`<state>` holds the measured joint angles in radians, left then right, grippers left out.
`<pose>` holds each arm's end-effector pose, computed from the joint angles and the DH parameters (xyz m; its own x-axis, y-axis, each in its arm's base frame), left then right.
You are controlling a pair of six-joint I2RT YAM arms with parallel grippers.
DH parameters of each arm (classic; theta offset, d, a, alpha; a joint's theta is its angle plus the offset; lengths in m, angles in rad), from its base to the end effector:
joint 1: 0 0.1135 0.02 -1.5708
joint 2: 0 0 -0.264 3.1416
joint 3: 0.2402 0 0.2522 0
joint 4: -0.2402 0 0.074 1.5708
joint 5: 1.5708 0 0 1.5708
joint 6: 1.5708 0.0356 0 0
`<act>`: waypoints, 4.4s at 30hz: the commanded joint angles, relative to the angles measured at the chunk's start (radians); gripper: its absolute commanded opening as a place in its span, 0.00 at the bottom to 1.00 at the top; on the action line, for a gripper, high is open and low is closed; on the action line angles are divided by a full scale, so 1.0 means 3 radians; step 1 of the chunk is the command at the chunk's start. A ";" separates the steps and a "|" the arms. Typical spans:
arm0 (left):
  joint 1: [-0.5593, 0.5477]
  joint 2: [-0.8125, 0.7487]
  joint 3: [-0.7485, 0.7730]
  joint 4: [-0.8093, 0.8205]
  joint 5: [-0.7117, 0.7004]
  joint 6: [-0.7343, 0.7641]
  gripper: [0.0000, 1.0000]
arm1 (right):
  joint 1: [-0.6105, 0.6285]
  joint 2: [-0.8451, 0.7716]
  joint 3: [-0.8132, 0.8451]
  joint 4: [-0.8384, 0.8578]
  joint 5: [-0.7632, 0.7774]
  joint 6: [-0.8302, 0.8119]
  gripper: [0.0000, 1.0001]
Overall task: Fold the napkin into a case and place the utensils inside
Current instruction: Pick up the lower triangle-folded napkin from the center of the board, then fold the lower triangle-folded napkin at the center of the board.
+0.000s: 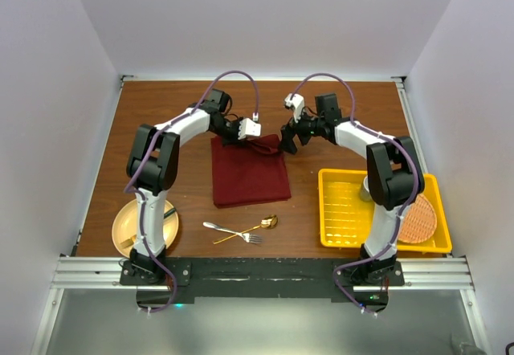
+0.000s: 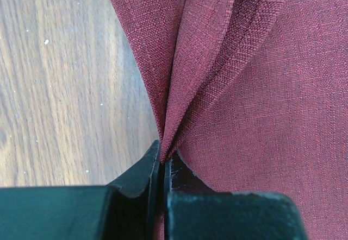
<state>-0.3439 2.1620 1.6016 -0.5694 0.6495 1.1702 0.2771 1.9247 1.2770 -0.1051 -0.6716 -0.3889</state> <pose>0.4166 -0.1721 0.1608 0.1390 0.7291 -0.6701 0.9835 -0.0223 0.1798 0.3954 0.1355 0.1915 -0.3617 -0.4115 -0.8366 -0.8517 0.5109 0.1169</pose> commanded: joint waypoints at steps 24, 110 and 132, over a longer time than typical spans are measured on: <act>-0.0019 0.0034 0.0143 -0.0004 0.0065 -0.0071 0.00 | -0.0172 0.0318 0.0366 -0.0878 -0.0998 0.1741 0.22; -0.0838 -0.0963 -0.1499 0.1248 -0.1654 -0.1595 0.00 | -0.0310 0.0410 0.1081 -0.1495 -0.0916 0.2212 0.34; -0.0838 -0.0943 -0.1575 0.1335 -0.1608 -0.1559 0.00 | 0.0216 0.0768 0.1772 -0.1608 0.0679 0.2003 0.61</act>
<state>-0.5961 1.8912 1.1469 -0.1799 0.1654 0.7158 0.3225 2.1506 1.7554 -0.5278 -0.5755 0.2928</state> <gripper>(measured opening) 0.041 0.630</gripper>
